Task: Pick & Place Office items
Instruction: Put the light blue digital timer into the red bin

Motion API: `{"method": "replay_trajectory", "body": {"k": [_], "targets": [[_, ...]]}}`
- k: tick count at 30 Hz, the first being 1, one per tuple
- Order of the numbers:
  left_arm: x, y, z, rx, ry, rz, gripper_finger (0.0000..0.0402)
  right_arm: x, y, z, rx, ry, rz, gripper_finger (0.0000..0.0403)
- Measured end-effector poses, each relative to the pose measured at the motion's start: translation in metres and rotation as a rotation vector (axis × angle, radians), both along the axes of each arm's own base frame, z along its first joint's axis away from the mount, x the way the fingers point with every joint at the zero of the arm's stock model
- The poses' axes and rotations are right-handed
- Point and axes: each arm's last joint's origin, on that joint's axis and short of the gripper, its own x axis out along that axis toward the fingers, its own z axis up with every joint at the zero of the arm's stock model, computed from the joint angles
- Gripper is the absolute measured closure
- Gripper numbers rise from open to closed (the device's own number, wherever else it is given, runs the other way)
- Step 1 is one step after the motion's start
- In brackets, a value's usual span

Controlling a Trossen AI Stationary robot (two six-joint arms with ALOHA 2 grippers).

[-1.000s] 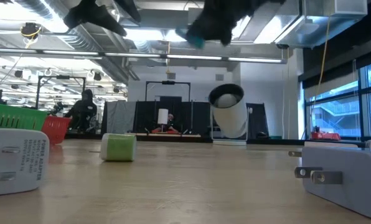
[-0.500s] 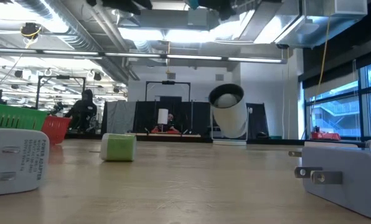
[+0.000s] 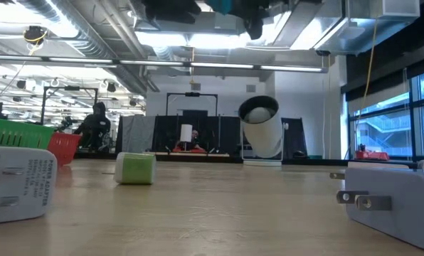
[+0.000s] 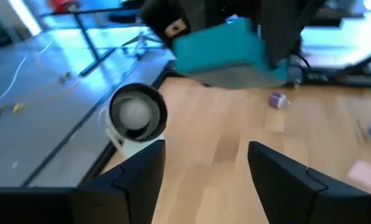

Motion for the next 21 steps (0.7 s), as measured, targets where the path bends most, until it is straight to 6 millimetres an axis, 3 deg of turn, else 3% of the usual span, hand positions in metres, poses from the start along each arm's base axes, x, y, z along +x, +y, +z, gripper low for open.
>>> {"method": "replay_trajectory", "body": {"k": [5,9,21], "targets": [[0.001,0.014,0.005,0.106,0.022,-0.145,0.0172,-0.003,-0.004,-0.005,0.188,0.058,0.166,0.0248],[0.002,0.018,0.007,0.179,0.029,-0.209,0.0174,-0.005,0.001,-0.010,0.240,0.120,0.240,0.0248],[0.008,0.014,0.012,0.355,-0.017,-0.424,0.0176,-0.006,0.005,-0.013,0.421,0.196,0.204,0.0248]]}}
